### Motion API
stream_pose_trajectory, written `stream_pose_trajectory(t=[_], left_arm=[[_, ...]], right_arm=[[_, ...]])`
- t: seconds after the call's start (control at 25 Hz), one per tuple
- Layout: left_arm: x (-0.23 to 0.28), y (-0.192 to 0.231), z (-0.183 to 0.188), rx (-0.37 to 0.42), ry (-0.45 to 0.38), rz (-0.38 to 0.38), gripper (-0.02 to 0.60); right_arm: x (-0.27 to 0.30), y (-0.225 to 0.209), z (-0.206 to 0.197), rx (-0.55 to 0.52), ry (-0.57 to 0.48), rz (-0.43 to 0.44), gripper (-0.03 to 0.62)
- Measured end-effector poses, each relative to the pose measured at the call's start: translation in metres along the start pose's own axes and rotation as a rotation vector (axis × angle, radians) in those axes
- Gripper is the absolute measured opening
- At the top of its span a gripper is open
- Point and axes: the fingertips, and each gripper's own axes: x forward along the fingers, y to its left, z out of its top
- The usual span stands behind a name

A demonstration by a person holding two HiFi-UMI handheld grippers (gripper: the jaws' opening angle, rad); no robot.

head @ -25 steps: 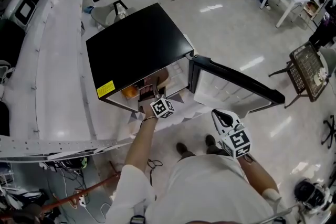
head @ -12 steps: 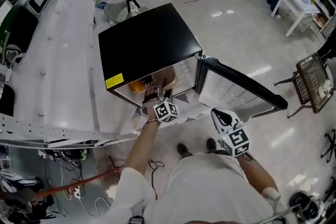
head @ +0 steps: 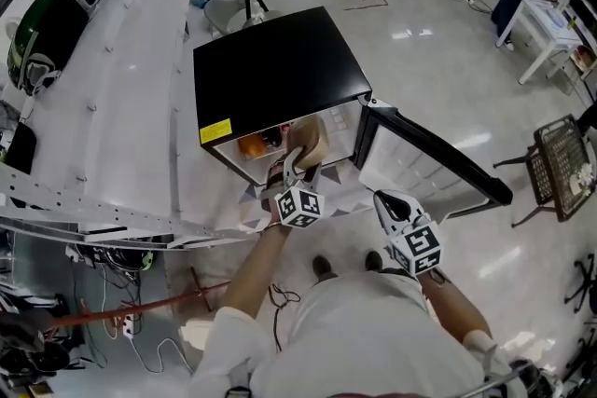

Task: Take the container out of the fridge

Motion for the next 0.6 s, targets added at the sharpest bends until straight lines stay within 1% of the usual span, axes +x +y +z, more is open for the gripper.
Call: stream_pose_trajectory(t=[0.24,0.32,0.44,0.52,0.6], left_arm=[[-0.029,0.003,0.018,-0.095,-0.039,0.021,0.221],[-0.039,0.005,0.025,-0.146,-0.06,0.024,0.221],[-0.052,0.008,0.035,-0.243,-0.099,0.023,0.221],[-0.06,0.009,0.039,-0.283,-0.111,0.029,0.221],[-0.067,0.01,0.043,-0.306,-0.122,0.037,0.221]], right_arm=[[0.001,0.004,0.004,-0.015,-0.008,0.036,0.009],[0.001,0.004,0.007,-0.018,-0.012,0.045,0.009],[0.001,0.003,0.009,-0.017,-0.019,0.057,0.009],[0.0,0.002,0.009,-0.014,-0.022,0.064,0.009],[-0.002,0.001,0.01,-0.012,-0.025,0.069,0.009]])
